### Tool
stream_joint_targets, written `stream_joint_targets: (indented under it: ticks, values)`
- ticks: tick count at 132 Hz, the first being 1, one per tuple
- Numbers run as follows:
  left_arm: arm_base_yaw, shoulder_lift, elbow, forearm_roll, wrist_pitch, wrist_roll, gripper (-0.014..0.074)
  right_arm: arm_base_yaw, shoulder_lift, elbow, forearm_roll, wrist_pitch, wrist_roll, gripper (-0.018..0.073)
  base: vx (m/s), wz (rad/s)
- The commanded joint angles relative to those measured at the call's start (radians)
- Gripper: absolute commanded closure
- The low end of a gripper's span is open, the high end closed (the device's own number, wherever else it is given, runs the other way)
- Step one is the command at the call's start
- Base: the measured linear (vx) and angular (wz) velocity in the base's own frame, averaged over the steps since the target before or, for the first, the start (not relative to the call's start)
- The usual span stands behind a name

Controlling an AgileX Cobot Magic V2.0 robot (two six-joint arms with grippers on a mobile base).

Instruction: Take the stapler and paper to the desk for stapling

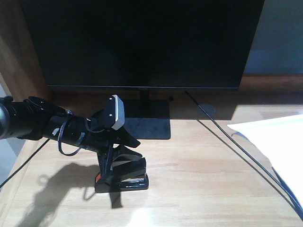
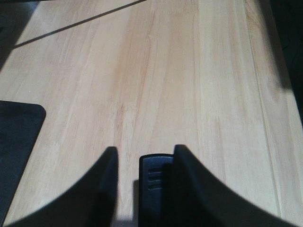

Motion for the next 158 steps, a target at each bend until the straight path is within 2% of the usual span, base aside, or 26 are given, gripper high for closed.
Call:
stream_joint_targets:
  ticks: [1,24,59,158]
  values:
    - [0.001,-0.054,-0.024,-0.048,0.051,-0.01,0.0454,-0.005,0.012,-0.024,0.004,-0.036,-0.01,0.0565,0.0,0.0]
    - [0.001,-0.054,-0.024,-0.048,0.07,-0.01,0.0605,-0.005,0.012,-0.024,0.004,-0.033,-0.01,0.0565,0.0,0.0]
    - [0.001,-0.048,-0.021,-0.049,0.034,-0.01,0.0604,-0.005,0.012,-0.024,0.004,-0.035,-0.01,0.0565,0.0,0.0]
    - [-0.003,0.018,-0.021,-0.049,0.042,-0.009,0.0603,-0.005,0.012,-0.024,0.004,-0.035,-0.01,0.0565,0.0,0.0]
